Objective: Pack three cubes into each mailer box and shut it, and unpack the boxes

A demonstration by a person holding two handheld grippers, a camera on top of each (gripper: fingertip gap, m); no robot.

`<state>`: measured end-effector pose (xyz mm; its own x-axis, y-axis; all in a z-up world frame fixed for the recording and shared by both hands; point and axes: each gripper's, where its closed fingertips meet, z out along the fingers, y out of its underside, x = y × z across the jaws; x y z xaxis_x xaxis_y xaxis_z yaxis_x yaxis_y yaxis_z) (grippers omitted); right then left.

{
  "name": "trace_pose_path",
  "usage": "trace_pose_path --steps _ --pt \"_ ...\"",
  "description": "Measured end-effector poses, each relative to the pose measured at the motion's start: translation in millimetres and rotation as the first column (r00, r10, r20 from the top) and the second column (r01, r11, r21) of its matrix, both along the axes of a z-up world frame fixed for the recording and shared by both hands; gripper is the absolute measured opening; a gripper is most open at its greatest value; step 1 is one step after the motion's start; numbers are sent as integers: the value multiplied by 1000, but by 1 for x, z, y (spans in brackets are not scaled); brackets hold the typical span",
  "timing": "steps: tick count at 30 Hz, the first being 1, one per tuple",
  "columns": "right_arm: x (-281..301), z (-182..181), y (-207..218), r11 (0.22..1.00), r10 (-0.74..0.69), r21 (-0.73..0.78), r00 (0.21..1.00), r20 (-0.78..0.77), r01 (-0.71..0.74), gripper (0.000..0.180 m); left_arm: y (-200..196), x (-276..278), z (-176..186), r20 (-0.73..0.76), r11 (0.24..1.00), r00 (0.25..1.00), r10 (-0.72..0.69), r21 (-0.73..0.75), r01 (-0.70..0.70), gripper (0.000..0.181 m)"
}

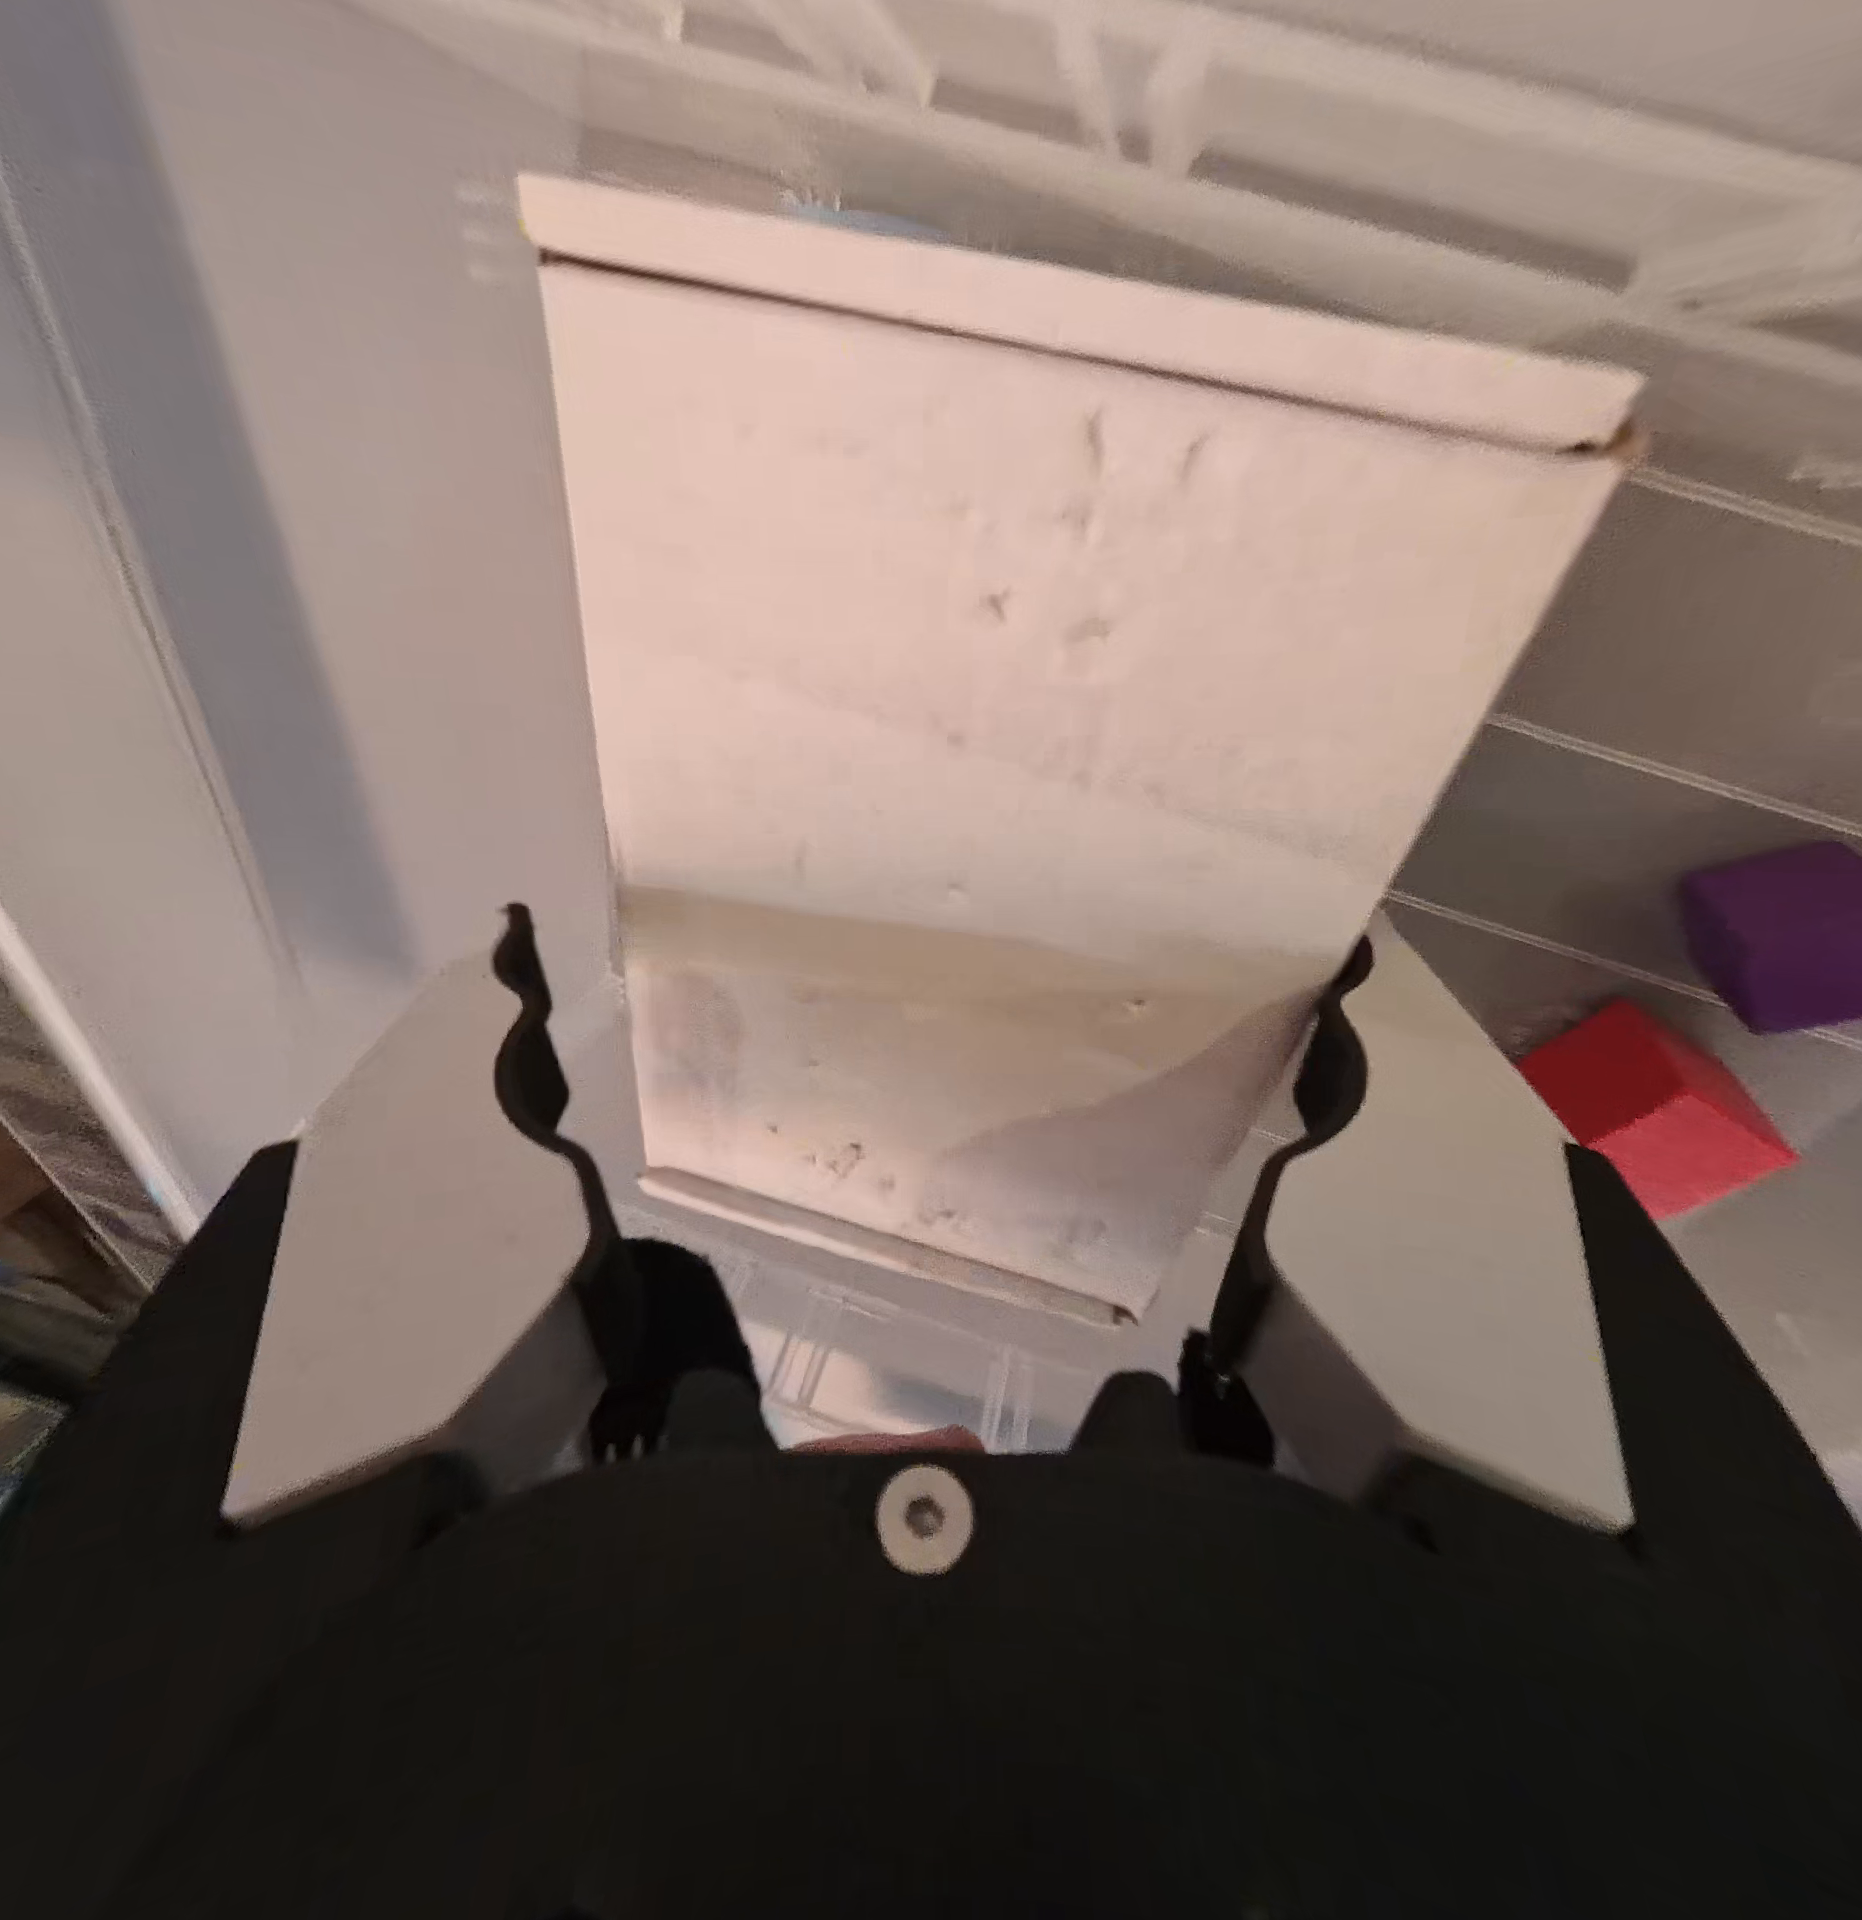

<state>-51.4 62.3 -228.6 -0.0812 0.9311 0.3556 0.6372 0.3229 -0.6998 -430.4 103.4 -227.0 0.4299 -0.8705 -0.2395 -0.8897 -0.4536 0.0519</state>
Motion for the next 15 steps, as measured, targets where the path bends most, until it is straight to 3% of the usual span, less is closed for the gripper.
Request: trace_pose_path --steps 2,4,15 --pt "0 0 0 1000 1 -3 1000 -1 -1 68 -2 0 -9 6 1000 1000 -12 -24 12 147" --pt "0 0 -1 1000 4 -5 1000 -3 -4 67 -2 1 -14 9 1000 1000 -19 -21 19 141" --pt "2 0 1 1000 -1 20 1000 3 1 64 -4 2 -9 46 999 999 3 46 -5 138"
